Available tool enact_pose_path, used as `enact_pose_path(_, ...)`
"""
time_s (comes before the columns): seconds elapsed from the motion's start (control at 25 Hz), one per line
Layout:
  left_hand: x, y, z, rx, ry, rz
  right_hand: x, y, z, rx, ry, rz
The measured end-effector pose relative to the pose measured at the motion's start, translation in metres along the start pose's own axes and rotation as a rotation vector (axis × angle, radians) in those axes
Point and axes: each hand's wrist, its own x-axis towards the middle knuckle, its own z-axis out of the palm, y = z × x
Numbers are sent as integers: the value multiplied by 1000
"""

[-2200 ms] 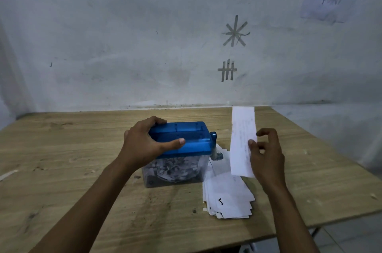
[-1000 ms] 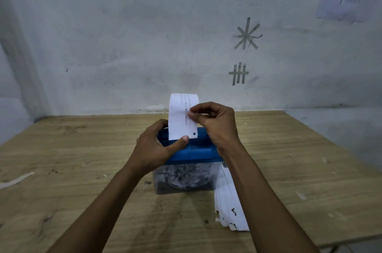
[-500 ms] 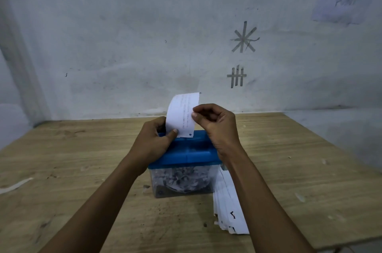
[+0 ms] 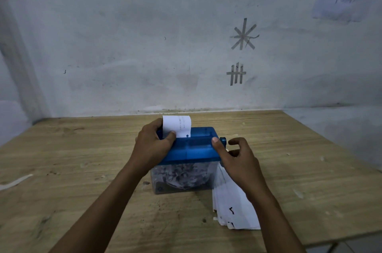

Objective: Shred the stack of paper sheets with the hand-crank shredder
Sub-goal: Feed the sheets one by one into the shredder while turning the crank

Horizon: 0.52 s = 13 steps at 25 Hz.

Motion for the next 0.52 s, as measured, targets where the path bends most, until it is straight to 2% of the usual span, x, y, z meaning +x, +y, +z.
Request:
enact_pose_path(0.2,-1,2,1,15,-1,-3,-2,-9,-5,-119,7,16)
enact_pose_path(0.4,-1,2,3,21,3,-5,2,-20,-9,-321,46,-229)
enact_pose_path(0.52,-1,1,3,29,11,1,11,-27,-15,-480,44,-245)
